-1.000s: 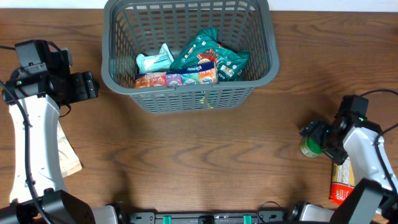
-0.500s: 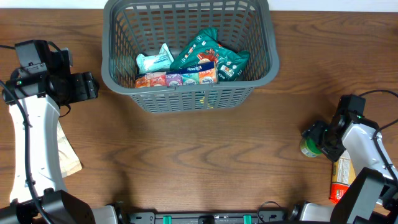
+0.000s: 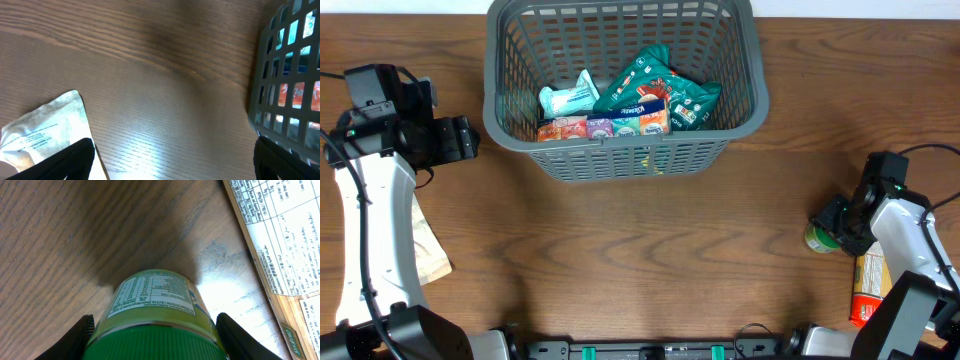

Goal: Pack container
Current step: 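Lower the right gripper onto the green-capped jar and grasp it, then carry the jar into the basket with the right gripper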

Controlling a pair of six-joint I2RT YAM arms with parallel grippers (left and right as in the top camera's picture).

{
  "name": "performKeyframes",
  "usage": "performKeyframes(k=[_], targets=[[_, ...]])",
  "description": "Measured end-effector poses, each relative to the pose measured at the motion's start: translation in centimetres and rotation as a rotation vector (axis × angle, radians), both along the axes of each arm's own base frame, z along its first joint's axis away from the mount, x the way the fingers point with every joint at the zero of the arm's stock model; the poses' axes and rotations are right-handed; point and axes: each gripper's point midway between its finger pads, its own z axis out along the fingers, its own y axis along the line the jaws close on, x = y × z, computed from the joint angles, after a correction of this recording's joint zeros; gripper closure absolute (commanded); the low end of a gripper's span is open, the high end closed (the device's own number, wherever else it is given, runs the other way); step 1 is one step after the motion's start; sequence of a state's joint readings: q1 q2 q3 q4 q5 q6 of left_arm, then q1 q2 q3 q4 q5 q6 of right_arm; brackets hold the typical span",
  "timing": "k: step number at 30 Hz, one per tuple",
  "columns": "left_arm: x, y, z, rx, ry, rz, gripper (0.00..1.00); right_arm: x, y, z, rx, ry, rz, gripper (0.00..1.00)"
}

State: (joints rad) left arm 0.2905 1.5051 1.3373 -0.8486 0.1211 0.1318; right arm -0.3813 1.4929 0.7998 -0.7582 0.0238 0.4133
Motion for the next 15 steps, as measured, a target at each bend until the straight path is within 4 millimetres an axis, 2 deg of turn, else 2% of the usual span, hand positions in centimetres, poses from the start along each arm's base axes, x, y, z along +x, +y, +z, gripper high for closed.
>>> performKeyframes(k=[11,14,15], targets=[[0.0,0.0,0.0,0.0,0.0,0.0,0.14,-0.2,0.1,0.2,0.008,0.017,0.001,0.99],[0.0,0.0,0.0,0.0,-0.001,0.0,0.14,-0.3,0.2,1.7,0.024,0.05,0.001,0.99],[0.0,0.0,0.0,0.0,-0.002,0.0,0.14,0.2,0.0,2.9,0.022,0.045,0.002,0.99]])
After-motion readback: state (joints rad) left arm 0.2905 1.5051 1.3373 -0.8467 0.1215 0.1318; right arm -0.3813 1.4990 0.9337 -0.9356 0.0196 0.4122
